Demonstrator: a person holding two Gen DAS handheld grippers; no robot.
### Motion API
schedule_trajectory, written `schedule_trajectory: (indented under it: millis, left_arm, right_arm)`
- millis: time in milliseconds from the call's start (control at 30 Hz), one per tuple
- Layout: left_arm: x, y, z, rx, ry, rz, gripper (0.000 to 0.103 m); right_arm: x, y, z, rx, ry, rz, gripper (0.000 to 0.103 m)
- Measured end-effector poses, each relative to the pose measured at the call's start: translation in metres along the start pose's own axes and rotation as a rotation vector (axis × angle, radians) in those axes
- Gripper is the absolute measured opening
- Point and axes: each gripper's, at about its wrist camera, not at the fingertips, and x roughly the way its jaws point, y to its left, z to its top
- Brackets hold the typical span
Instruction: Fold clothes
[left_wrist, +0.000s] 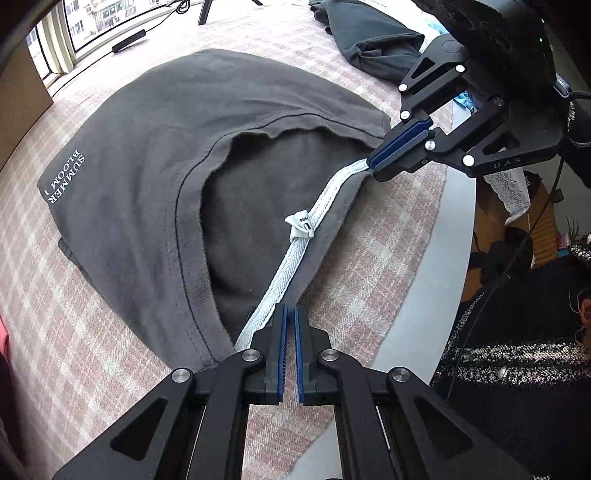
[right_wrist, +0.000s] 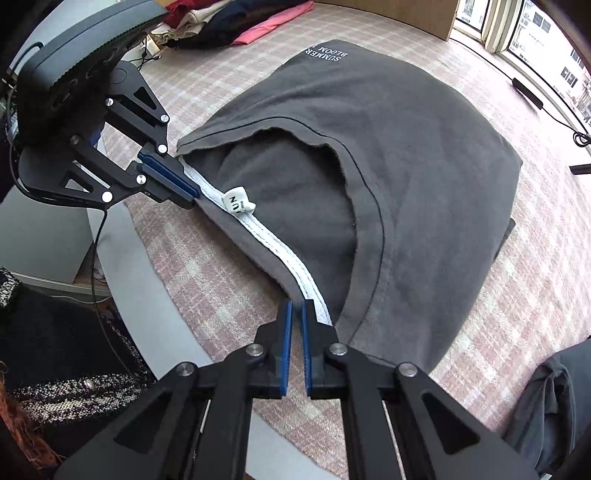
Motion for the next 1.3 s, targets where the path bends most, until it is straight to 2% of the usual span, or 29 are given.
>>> schedule_trajectory:
  millis: [33,100,200,267,367,433,500,533,567,600,633,667,733,867,1000,1067,1300]
  left_arm:
    - [-0.009,-0.002,0.000,0.003,-0.020,0.010,0.011]
    - [-0.026,-0.004,0.005,0.005,-0.079,0.037,0.025]
    - [-0.027,0.007,0.020,-0.043,-0.143,0.053,0.028]
    - [-0.006,0.017,0.024,-0.079,-0.118,0.055,0.028]
    - [0.020,0.020,0.012,-0.104,-0.063,0.054,0.028]
    - [0.016,0.017,0.003,-0.124,-0.069,0.059,0.028]
    - [0.005,0.016,-0.003,-0.191,-0.058,0.075,0.028]
    - [-0.006,0.014,-0.004,-0.230,-0.084,0.107,0.028]
    - [-0.016,0.012,-0.005,-0.269,-0.110,0.139,0.037]
    - [-0.026,0.011,-0.004,-0.311,-0.137,0.179,0.056]
    - [-0.034,0.011,-0.003,-0.354,-0.163,0.232,0.065]
    - [-0.041,0.011,-0.002,-0.387,-0.186,0.287,0.075]
    - [-0.051,0.020,0.000,-0.420,-0.224,0.346,0.075]
    - [-0.058,0.058,-0.006,-0.508,-0.234,0.383,0.075]
    - [-0.052,0.074,-0.007,-0.580,-0.249,0.411,0.075]
    - [-0.047,0.080,-0.011,-0.629,-0.253,0.403,0.075]
    - [-0.049,0.113,-0.042,-0.838,-0.292,0.291,0.075]
  right_arm:
    - [-0.012,-0.005,0.000,0.033,-0.045,0.034,0.010]
    - [-0.034,-0.020,0.002,0.117,-0.142,0.070,0.020]
    - [-0.034,-0.035,0.012,0.205,-0.213,-0.001,0.022]
    - [-0.016,-0.043,0.021,0.248,-0.203,-0.018,0.022]
    - [0.013,-0.054,0.015,0.288,-0.122,-0.054,0.022]
    - [0.015,-0.054,0.002,0.306,-0.107,-0.050,0.022]
    - [0.003,-0.057,-0.010,0.356,-0.107,-0.029,0.023]
    - [-0.005,-0.059,-0.015,0.388,-0.127,-0.029,0.028]
    - [-0.013,-0.061,-0.020,0.417,-0.162,-0.042,0.034]
    - [-0.021,-0.064,-0.025,0.446,-0.200,-0.072,0.050]
    - [-0.028,-0.068,-0.027,0.473,-0.233,-0.115,0.064]
    - [-0.032,-0.073,-0.027,0.499,-0.256,-0.152,0.066]
    - [-0.033,-0.087,-0.027,0.555,-0.276,-0.190,0.067]
    - [-0.026,-0.105,-0.025,0.619,-0.267,-0.178,0.067]
    - [-0.017,-0.115,-0.019,0.648,-0.266,-0.158,0.067]
    - [-0.012,-0.119,-0.016,0.662,-0.266,-0.149,0.067]
    - [-0.007,-0.125,-0.008,0.678,-0.274,-0.148,0.067]
